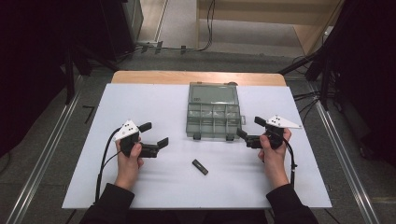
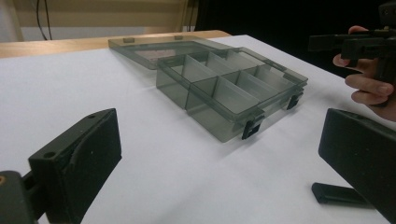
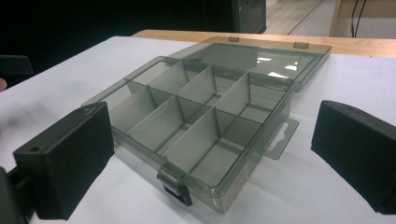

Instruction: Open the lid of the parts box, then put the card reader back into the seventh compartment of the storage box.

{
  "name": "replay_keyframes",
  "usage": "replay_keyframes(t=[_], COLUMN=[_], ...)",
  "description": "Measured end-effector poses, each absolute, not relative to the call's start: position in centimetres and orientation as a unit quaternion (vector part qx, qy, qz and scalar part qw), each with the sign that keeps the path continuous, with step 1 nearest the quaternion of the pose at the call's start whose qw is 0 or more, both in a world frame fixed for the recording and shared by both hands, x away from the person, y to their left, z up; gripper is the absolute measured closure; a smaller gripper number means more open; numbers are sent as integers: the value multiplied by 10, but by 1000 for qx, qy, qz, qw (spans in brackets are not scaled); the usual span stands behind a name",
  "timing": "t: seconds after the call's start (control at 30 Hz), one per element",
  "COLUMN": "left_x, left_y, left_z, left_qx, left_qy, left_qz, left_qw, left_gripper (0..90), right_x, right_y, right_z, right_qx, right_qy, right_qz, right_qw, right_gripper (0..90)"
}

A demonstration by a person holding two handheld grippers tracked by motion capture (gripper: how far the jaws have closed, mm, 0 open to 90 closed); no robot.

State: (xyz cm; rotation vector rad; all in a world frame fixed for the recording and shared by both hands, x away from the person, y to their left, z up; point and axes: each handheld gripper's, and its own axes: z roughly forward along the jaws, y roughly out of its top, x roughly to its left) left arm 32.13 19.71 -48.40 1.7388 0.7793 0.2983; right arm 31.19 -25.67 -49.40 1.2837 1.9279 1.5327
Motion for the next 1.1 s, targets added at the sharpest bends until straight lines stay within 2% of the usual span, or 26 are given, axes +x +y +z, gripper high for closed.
replay_keyframes(t=[0.27,0.8,1.1], left_x=[305,280,273], left_y=[211,256,271], left_z=[-489,-481,-484], left_qx=[754,724,712], left_qy=[320,334,346], left_qz=[142,167,160], left_qw=[556,580,589], left_gripper=[0,0,15], right_x=[298,287,279], right_y=[-250,-228,-197], right_z=[-491,-483,-481], right_qx=[440,411,376], right_qy=[695,724,757], right_qz=[538,522,513], right_qw=[184,185,152], right_gripper=[0,0,0])
